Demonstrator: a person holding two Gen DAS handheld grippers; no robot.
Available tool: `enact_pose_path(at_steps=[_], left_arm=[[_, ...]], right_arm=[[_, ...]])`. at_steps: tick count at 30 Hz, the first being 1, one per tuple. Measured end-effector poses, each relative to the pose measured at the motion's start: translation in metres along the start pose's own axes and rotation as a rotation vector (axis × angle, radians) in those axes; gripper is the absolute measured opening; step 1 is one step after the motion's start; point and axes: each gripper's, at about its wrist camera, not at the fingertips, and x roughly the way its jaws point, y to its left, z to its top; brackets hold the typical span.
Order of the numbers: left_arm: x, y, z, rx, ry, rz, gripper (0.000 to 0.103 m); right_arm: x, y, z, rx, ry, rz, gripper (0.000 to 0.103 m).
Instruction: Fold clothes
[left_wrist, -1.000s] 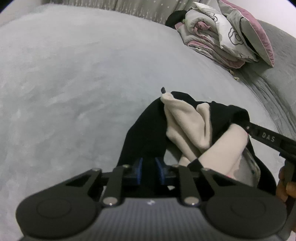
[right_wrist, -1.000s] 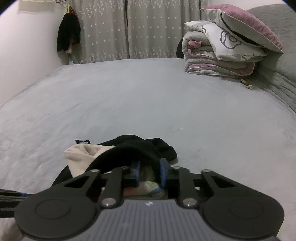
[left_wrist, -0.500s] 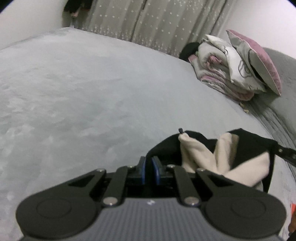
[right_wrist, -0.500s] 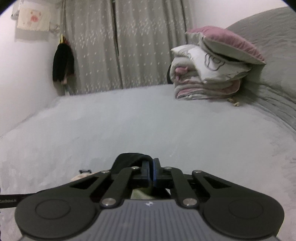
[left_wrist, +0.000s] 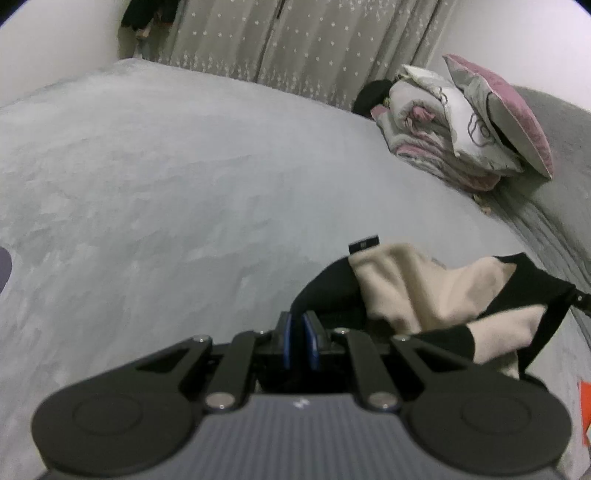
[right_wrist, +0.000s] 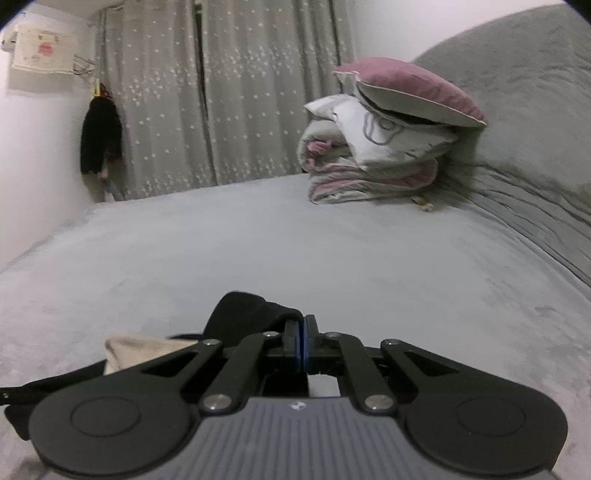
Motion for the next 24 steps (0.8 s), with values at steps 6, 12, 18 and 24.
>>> enact_pose_path(at_steps=[6, 12, 18, 24], left_arm=[[-0.004, 0.004, -0.013, 0.033, 0.045, 0.016, 0.009], [-0.010, 0.008, -0.024, 0.071, 0.067, 0.029, 0.009], [0.002, 0.021, -0.038, 0.114, 0.209, 0.010, 0.009], [0.006, 0.022, -0.042, 0.192, 0.232, -0.006, 0.012]], right_arm=[[-0.002, -0.025, -0.007, 0.029, 0.050, -0.026, 0.004], [0.000, -0.041, -0.013, 0.042, 0.091, -0.054, 0.004], [0.015, -0.052, -0.027, 0.014, 0.232, -0.081, 0.004], [0.033, -0.058, -0.042, -0.011, 0.353, -0.077, 0.005]])
